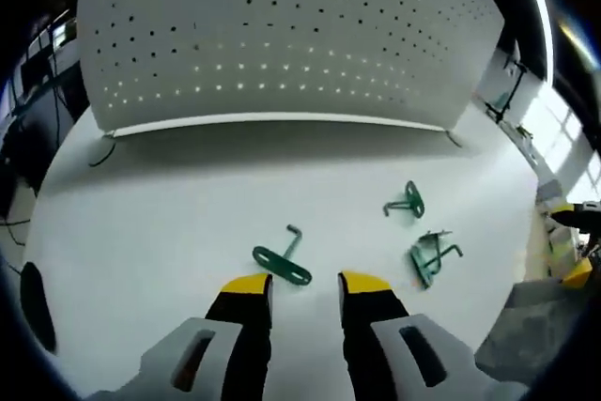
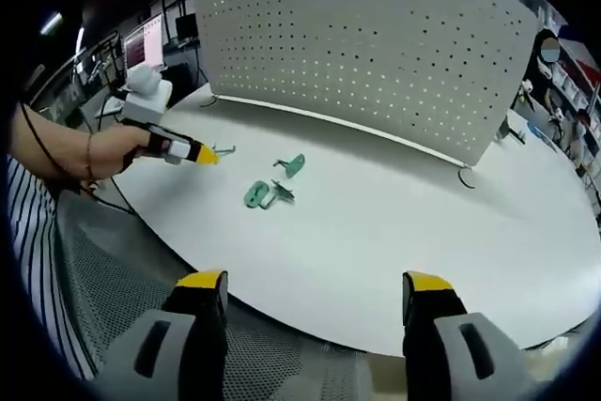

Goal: Insert the hook assembly into the mounting plate slot until the hook locks in place.

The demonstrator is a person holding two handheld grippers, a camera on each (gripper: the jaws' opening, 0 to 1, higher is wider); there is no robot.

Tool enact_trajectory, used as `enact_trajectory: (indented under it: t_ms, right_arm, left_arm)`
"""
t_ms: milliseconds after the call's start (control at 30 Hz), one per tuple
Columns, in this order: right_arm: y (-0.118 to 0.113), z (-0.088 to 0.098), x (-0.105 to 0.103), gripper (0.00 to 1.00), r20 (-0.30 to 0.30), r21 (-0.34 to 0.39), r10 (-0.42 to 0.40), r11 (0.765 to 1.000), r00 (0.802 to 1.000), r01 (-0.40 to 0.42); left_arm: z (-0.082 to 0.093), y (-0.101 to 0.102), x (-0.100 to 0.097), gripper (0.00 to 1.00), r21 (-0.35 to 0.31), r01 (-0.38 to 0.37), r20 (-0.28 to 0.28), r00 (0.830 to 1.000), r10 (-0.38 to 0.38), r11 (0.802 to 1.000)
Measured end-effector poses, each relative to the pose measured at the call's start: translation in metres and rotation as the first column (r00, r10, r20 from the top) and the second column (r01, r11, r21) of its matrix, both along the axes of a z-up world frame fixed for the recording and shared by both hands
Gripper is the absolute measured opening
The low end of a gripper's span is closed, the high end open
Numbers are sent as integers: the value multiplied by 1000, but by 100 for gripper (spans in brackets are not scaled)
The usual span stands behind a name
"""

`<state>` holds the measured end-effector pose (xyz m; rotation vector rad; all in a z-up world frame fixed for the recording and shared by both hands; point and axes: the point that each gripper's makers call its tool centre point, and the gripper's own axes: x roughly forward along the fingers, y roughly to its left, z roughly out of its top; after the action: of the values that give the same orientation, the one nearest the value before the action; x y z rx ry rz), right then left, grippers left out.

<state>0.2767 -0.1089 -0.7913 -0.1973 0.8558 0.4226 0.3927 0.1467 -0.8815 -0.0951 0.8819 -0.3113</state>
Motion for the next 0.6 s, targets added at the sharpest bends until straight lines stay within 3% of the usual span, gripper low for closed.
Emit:
enact_trajectory:
  t_ms: [367,433,500,600]
  right_arm:
    - [1,-2,1,71,-6,-4,9,1000,1000,-9]
    - [3,-2,1,71,-10,13,1,1000,1000,0]
    - [5,-3,0,72,-22,56,-25,998,999,26]
    - [3,-5,-1,71,-28,64,-34,997,999,36]
  left_arm:
    - [-9,4,8,27,20,-17,-26,999,18,1000]
    - [-8,9,12,29,56,-19,-12,1000,20,998]
    - [-9,8,13,25,48,-23,-14,1000,23,999]
    - [-9,12,14,20,61,-16,-18,1000,18,998]
